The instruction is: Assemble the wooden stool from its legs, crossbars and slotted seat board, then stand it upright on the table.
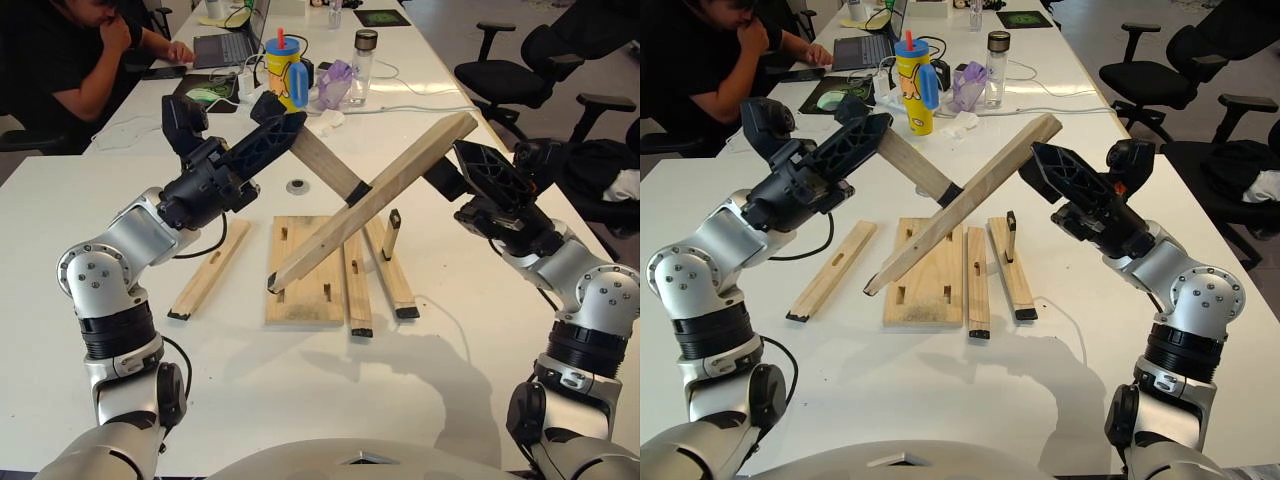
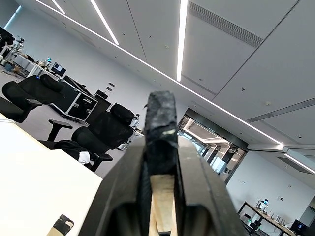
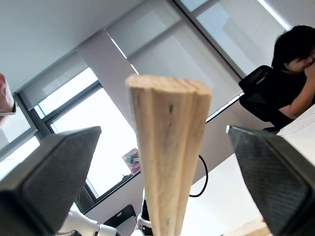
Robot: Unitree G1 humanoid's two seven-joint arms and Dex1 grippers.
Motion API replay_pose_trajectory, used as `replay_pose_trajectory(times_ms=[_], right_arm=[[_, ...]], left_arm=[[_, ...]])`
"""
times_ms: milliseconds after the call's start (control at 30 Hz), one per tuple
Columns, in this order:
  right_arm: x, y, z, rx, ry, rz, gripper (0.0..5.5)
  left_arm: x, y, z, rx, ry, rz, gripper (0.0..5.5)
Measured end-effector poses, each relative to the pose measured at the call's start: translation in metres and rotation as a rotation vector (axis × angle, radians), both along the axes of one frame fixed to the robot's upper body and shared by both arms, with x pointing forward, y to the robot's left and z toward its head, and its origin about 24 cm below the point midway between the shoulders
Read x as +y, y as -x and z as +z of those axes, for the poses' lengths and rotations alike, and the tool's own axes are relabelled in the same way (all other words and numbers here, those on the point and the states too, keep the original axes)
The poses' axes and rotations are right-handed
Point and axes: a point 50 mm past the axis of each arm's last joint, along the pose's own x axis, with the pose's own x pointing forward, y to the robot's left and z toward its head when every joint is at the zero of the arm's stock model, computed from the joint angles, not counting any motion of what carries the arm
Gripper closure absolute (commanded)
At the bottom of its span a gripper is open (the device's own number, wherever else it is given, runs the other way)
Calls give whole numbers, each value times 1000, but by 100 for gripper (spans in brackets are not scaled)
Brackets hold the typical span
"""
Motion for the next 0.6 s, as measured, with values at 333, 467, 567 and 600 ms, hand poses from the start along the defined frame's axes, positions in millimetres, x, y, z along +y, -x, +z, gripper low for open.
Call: replay_pose_trajectory(times_ms=[333,467,567,600], right_arm=[[5,0,-3,8,12,10,247],[7,-1,-4,9,16,12,316],[6,-1,-5,12,18,8,338],[6,-2,-5,15,18,7,338]], left_arm=[[-4,1,-5,6,-39,-10,511],[-4,2,-2,-40,-61,13,447],[-2,2,-1,-25,-27,1,402],[-1,2,0,-15,-5,-7,392]])
